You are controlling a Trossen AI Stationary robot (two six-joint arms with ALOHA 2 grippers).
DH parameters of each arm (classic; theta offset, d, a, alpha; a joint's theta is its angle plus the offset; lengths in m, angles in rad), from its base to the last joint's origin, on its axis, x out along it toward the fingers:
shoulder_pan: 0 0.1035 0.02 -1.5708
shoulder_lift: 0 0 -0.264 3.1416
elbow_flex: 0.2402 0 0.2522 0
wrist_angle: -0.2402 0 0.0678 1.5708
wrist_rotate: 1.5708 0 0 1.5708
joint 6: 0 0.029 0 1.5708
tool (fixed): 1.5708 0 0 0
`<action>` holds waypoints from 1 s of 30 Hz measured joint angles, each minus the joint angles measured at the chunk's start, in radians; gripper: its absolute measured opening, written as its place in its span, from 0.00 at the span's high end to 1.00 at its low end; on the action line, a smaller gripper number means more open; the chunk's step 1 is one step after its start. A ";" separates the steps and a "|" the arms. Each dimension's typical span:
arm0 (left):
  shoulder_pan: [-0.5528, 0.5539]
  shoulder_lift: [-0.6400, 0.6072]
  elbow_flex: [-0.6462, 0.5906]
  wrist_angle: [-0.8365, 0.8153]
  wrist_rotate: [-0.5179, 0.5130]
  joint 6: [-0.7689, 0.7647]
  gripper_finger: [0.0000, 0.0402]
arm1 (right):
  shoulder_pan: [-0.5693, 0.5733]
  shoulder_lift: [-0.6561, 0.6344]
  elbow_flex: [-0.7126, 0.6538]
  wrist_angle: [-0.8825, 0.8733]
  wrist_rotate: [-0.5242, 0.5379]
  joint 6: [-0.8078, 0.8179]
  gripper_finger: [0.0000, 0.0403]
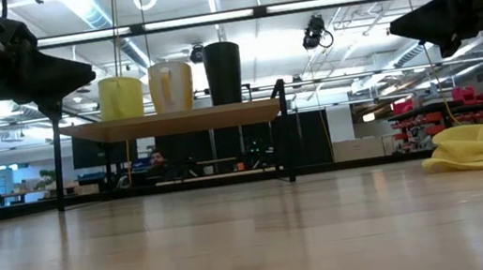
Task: Stack small to large cups/mugs on shelf
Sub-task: Return to Home Position
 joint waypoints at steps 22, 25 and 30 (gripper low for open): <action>0.000 0.000 0.000 0.000 0.000 0.000 0.80 | 0.000 0.000 0.000 0.000 0.000 0.000 0.86; 0.000 0.000 0.000 0.000 0.000 0.001 0.81 | 0.000 0.000 0.000 0.000 0.000 0.000 0.86; 0.000 0.000 0.000 0.000 0.000 0.000 0.79 | 0.000 0.000 0.000 0.000 0.000 0.000 0.86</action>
